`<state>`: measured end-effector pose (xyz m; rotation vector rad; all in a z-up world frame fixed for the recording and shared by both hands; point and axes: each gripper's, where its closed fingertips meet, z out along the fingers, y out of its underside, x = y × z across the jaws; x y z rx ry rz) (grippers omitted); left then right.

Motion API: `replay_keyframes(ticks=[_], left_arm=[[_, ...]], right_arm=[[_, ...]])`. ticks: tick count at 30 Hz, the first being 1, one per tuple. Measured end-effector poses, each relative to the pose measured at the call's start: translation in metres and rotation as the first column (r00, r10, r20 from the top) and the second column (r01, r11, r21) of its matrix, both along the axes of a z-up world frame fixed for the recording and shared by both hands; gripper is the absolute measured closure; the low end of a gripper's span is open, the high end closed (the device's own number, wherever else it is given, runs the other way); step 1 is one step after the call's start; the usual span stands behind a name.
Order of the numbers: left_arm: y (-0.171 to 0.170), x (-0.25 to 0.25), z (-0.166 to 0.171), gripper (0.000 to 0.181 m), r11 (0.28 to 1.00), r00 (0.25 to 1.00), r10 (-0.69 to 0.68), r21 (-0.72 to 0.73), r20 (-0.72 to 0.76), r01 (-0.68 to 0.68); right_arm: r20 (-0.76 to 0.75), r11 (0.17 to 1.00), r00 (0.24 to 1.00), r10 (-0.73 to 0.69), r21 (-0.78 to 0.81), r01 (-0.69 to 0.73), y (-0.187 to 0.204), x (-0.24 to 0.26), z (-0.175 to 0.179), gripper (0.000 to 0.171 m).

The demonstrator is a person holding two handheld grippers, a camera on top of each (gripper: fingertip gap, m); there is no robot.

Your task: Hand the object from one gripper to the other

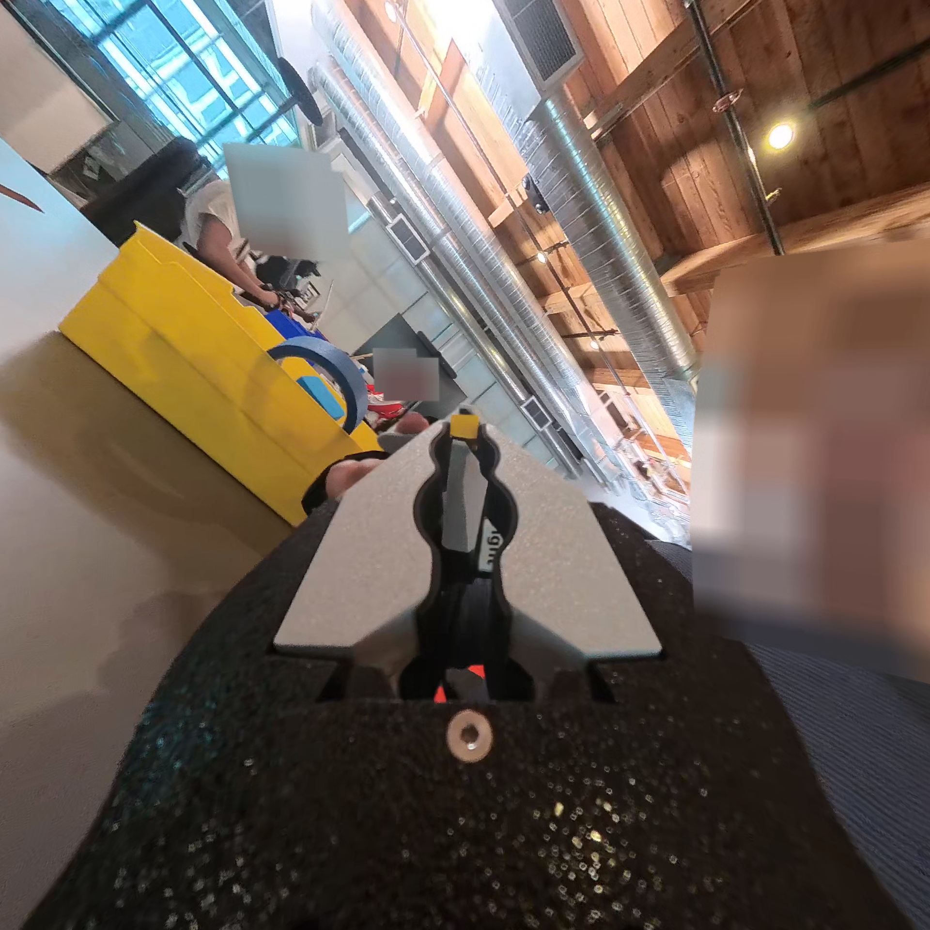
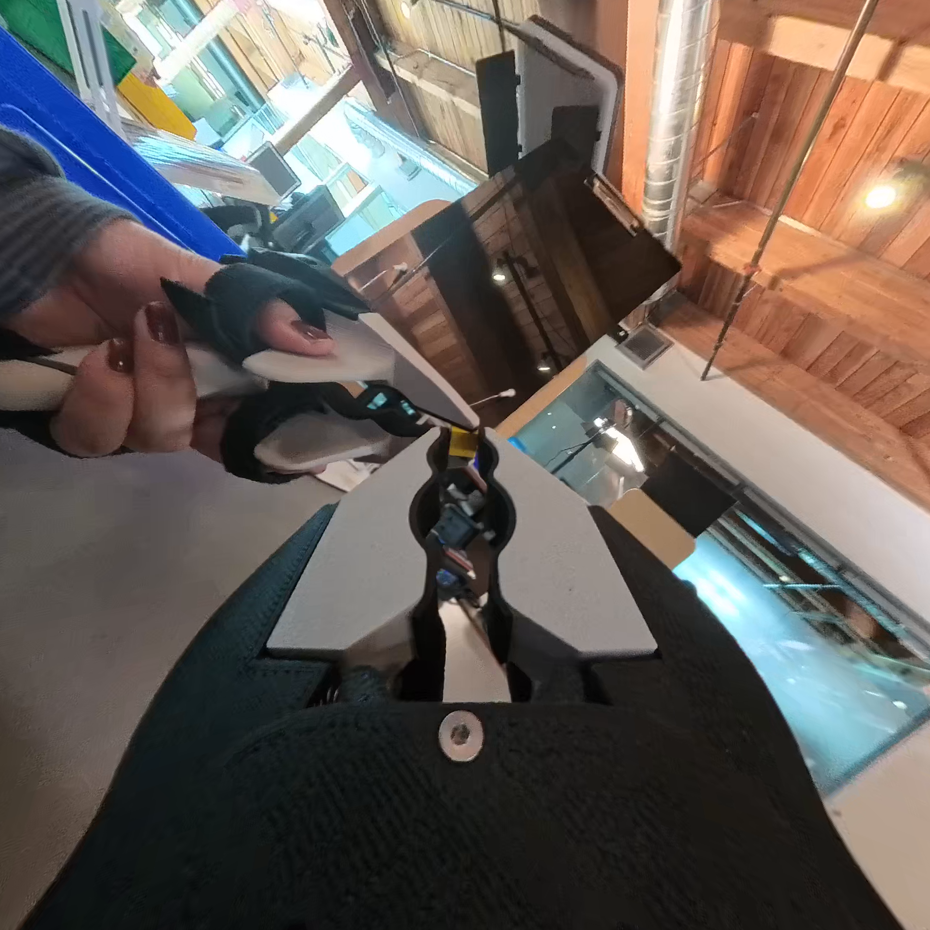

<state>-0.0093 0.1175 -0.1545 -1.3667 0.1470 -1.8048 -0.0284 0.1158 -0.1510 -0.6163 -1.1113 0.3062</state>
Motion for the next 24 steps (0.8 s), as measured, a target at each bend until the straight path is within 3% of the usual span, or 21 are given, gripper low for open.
replay_keyframes(ticks=[1,2,3,4,5,7,9,12,15,19,24], left_arm=[[0.003,-0.001,-0.001,0.172,0.999,0.999,0.038,0.013,-0.021,-0.037],[0.007,-0.004,-0.002,0.159,0.995,0.994,0.092,0.031,-0.054,-0.09],[0.012,-0.007,-0.005,0.127,0.988,0.983,0.149,0.052,-0.104,-0.144],[0.017,-0.011,-0.009,0.109,0.976,0.965,0.206,0.098,-0.164,-0.192],[0.019,-0.015,-0.012,0.104,0.953,0.933,0.277,0.188,-0.231,-0.237],[0.026,-0.025,-0.024,0.106,0.847,0.791,0.474,0.446,-0.386,-0.289],[0.028,-0.031,-0.04,0.113,0.714,0.616,0.626,0.669,-0.477,-0.208],[0.026,-0.031,-0.057,0.118,0.553,0.432,0.763,0.831,-0.481,-0.052],[0.021,-0.032,-0.069,0.13,0.383,0.301,0.87,0.92,-0.391,0.088],[0.005,-0.015,-0.085,0.141,0.304,0.3,0.875,0.914,-0.38,0.271],[-0.005,-0.01,-0.082,0.159,0.242,0.328,0.882,0.923,-0.338,0.3]], right_arm=[[0.001,0.999,1.0,0.007,-0.032,-0.007,0.002,0.0,0.0,0.162],[0.003,0.998,1.0,0.014,-0.065,-0.014,0.006,0.0,-0.002,0.163],[0.007,0.994,1.0,0.025,-0.11,-0.024,0.01,0.001,-0.003,0.163],[0.006,0.984,0.999,0.046,-0.174,-0.044,0.015,0.001,-0.005,0.162],[0.006,0.963,0.997,0.081,-0.258,-0.076,0.02,0.0,-0.009,0.162],[-0.007,0.872,0.984,0.176,-0.462,-0.159,0.028,-0.002,-0.019,0.163],[-0.044,0.728,0.962,0.268,-0.645,-0.232,0.034,-0.006,-0.031,0.163],[-0.088,0.47,0.91,0.406,-0.833,-0.291,0.031,-0.012,-0.052,0.163],[-0.144,0.226,0.838,0.526,-0.926,-0.301,0.017,-0.016,-0.069,0.163],[-0.258,-0.053,0.743,0.618,-0.956,-0.288,-0.001,-0.017,-0.079,0.162],[-0.343,-0.196,0.685,0.643,-0.938,-0.285,-0.007,-0.014,-0.08,0.163]])
